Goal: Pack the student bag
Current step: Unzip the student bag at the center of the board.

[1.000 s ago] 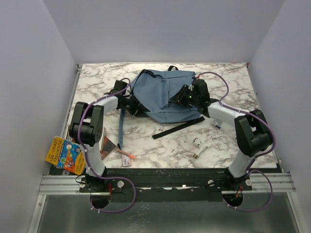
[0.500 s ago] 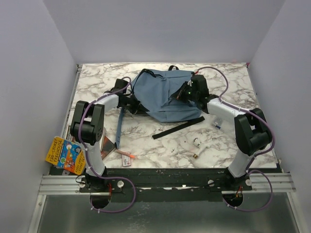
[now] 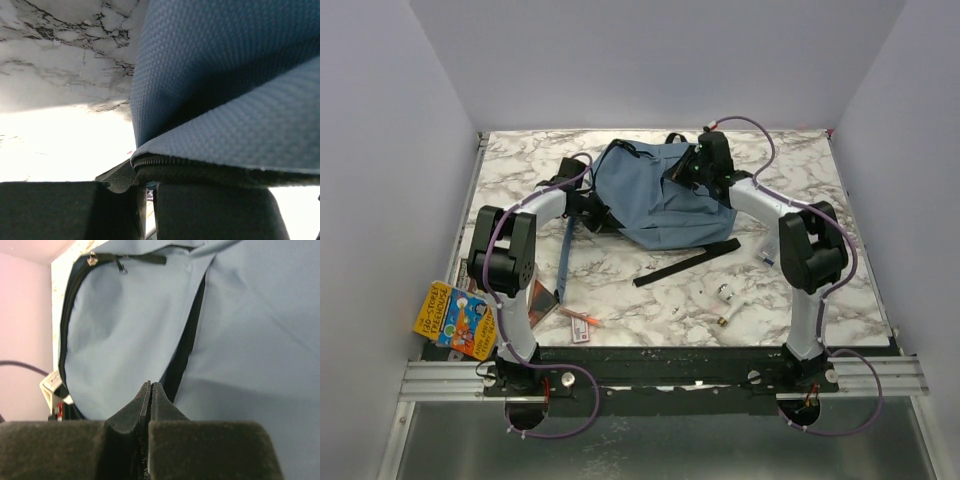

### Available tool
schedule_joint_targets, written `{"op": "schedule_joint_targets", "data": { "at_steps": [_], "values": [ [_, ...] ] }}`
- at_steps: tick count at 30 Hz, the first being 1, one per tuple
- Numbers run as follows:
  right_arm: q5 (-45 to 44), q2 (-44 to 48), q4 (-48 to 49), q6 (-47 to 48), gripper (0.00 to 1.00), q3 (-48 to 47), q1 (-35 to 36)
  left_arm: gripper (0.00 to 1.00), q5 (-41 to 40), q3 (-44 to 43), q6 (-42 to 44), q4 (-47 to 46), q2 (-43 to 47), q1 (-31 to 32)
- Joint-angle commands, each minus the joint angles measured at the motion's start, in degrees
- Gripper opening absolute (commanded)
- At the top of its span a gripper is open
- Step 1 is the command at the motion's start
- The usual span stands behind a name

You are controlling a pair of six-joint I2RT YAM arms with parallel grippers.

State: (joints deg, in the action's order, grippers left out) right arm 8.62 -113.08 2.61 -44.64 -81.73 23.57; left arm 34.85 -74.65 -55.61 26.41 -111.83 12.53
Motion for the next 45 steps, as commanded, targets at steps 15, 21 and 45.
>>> {"op": "schedule_joint_targets", "data": {
  "at_steps": [15,21,45],
  "values": [
    [-10.3,-15.2,-7.0,-0.4,0.01,-22.3,-2.3,0.00,-6.0,-2.0,5.4,2.4,-1.0,2.6],
    [-5.8,-16.1,-6.6,4.6,0.00,-24.5,-2.3,0.00,-5.6,-3.6,6.7,3.2,-2.5,2.7],
    [4.5,4.8,-15.8,19.3,0.50,-1.7,-0.3,0.99,-15.3,5.9,19.8,6.1,24.2,3.0]
  ]
}}
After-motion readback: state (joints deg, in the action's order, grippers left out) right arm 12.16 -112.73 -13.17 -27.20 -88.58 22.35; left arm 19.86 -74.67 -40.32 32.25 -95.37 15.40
